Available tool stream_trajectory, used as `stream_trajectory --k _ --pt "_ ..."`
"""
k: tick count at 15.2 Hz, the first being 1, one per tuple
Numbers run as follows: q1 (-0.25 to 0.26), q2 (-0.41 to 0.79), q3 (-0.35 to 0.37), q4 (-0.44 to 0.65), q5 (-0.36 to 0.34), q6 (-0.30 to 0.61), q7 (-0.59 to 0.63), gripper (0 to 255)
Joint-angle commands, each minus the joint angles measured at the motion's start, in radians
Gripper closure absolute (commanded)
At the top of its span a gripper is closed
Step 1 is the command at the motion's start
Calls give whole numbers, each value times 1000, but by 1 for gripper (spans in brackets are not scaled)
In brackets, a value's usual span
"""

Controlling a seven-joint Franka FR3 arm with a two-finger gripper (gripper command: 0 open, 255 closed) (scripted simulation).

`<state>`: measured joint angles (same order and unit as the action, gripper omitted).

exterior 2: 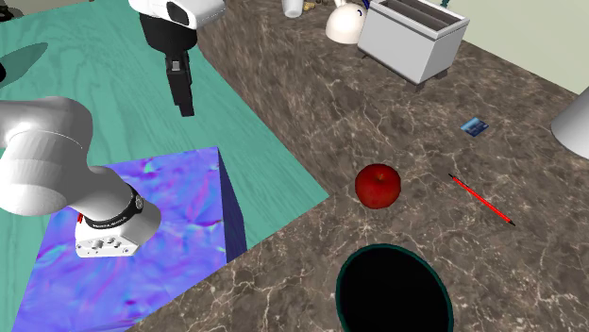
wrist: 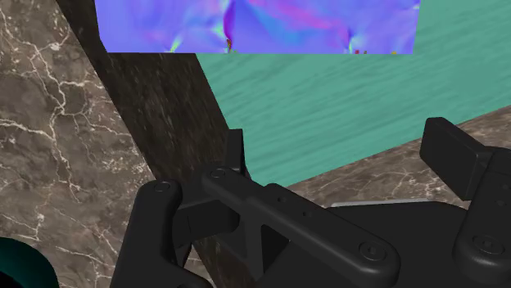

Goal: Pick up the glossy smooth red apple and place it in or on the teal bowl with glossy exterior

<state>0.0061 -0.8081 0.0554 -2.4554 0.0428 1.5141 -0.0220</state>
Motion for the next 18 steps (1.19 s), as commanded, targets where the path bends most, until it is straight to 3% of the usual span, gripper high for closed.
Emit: stream_trajectory --k 1,9,18 --pt "0 0 0 0 0 0 0 0" --pt "-38 231 -46 37 -54 265 -55 0" --pt "-70 524 -92 178 -84 499 -106 0"
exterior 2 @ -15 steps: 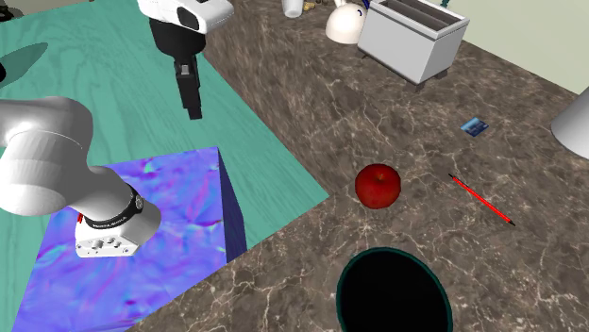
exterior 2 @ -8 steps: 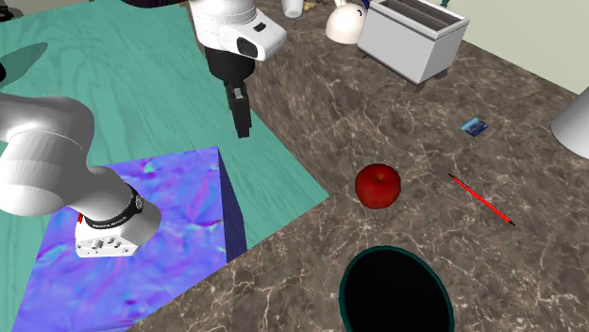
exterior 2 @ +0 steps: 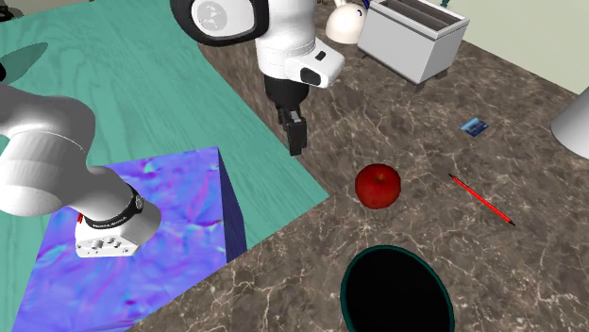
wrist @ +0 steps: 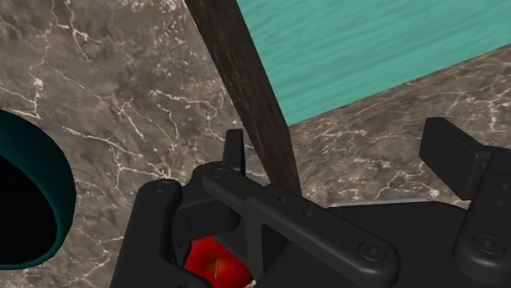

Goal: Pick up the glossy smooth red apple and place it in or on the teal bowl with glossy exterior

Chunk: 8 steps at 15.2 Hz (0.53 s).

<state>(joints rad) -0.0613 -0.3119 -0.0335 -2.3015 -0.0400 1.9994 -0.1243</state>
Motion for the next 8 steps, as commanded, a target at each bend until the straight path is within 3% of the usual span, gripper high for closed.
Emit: stream_trajectory --k 1,8 --pt "-5 61 -8 46 -3 35 -9 0" --pt "-24 294 -36 231 5 147 -52 0"
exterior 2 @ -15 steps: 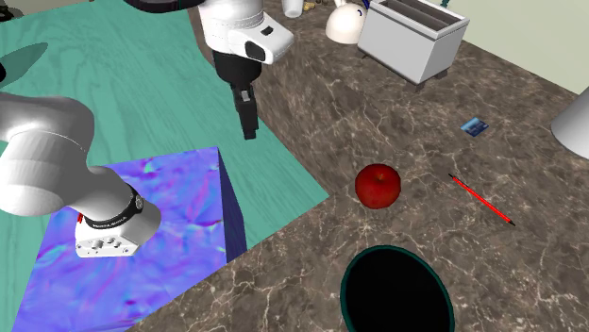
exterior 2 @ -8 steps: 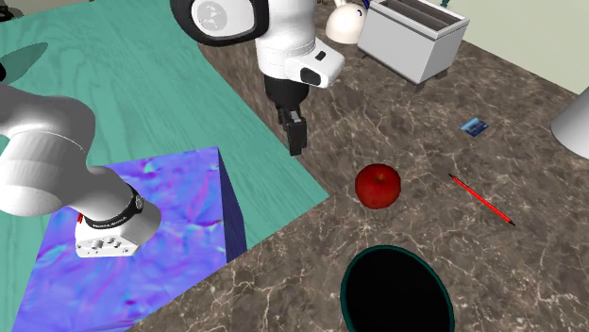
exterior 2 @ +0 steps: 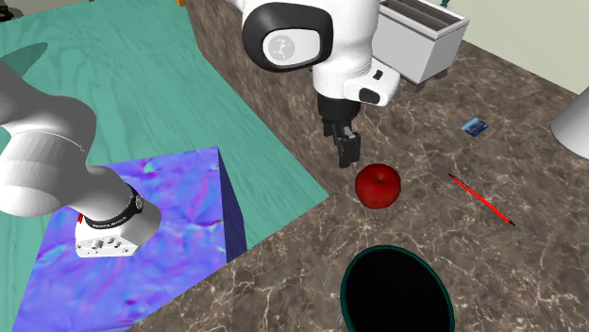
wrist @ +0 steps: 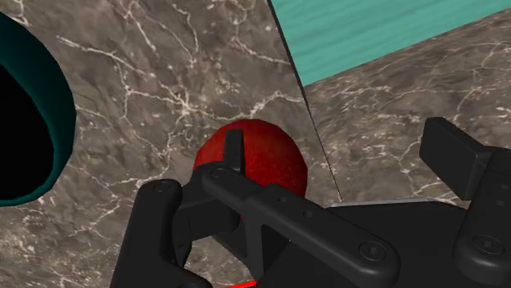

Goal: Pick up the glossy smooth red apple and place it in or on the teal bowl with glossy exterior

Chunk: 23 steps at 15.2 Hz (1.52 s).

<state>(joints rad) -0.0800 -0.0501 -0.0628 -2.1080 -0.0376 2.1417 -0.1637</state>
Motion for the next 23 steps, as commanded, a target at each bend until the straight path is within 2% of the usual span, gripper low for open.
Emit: stream_trajectory --k 1,7,15,22,23 --pt "-8 66 -10 69 5 16 -19 0" --pt "-29 259 -23 273 29 58 -55 0" --pt "-32 314 -22 245 34 141 -58 0" --pt "-32 314 -22 245 34 140 -58 0" --pt "-32 314 -22 245 34 140 -58 255"
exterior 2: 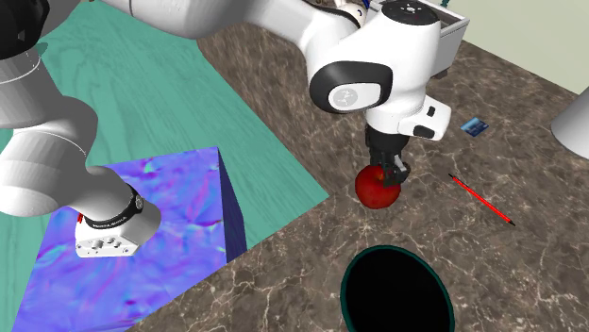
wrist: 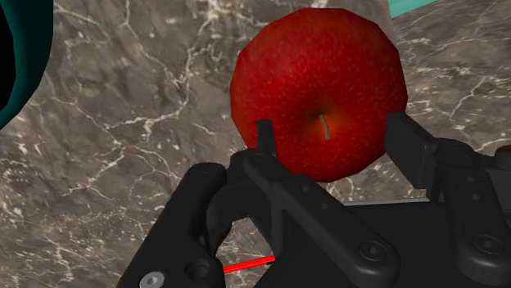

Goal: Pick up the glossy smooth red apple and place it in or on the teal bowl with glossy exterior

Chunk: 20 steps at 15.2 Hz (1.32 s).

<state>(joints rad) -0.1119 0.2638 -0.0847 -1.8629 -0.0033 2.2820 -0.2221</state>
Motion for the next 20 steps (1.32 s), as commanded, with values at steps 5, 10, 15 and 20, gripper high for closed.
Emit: stream_trajectory --k 5,10,15,20 --pt "0 0 0 0 0 0 0 255" --pt "0 -5 0 6 0 -12 0 255" --pt "1 -30 -1 42 -3 -72 0 255" --pt "1 -50 -1 84 -4 -133 0 255"
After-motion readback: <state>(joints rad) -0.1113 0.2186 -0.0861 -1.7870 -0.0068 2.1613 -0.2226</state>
